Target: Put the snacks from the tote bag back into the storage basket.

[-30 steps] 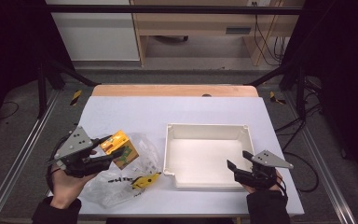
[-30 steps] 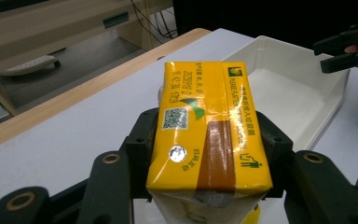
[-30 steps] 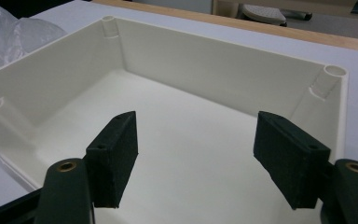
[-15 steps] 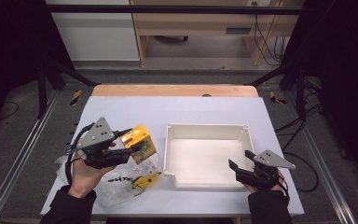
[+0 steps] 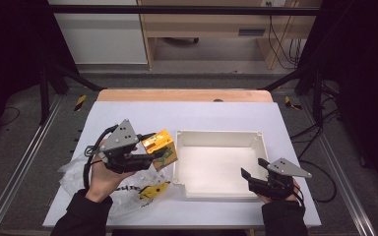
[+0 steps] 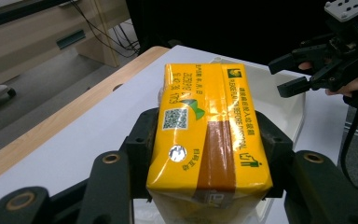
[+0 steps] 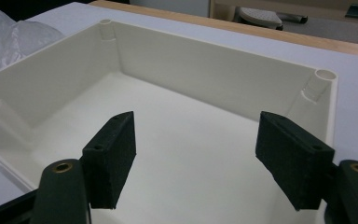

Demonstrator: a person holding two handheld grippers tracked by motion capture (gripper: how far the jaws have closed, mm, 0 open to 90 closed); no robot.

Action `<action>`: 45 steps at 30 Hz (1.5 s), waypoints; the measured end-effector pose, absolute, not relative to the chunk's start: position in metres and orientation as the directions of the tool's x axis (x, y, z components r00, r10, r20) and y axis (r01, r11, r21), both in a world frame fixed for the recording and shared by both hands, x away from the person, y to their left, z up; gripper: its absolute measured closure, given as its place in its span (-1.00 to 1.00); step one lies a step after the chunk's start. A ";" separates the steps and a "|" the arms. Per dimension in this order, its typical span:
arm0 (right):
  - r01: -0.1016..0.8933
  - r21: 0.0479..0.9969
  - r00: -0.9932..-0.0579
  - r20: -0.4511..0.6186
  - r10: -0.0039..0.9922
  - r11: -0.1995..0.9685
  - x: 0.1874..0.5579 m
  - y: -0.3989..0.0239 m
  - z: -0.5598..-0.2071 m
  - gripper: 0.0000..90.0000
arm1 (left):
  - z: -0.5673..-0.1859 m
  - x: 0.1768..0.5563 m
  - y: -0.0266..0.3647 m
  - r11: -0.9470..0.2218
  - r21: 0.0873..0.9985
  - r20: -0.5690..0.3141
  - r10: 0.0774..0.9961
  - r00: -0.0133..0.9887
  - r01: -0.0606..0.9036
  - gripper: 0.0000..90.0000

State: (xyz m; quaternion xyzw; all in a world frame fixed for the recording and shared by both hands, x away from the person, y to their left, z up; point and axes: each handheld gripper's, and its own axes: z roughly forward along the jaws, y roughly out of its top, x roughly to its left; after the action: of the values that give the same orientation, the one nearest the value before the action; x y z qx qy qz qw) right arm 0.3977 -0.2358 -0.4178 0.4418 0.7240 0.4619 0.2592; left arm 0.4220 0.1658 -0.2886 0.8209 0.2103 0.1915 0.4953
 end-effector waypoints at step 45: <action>0.388 0.905 -0.469 0.034 0.882 0.171 0.398 -0.242 -0.415 -0.40 | -0.345 0.464 0.089 -0.528 0.842 0.087 0.329 0.940 0.107 0.12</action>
State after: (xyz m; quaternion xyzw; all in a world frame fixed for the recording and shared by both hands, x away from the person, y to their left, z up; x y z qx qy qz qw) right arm 0.3982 -0.2423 -0.4148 0.4423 0.7182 0.4677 0.2642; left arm 0.4642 0.0889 -0.3452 0.8661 0.1258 0.1184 0.4692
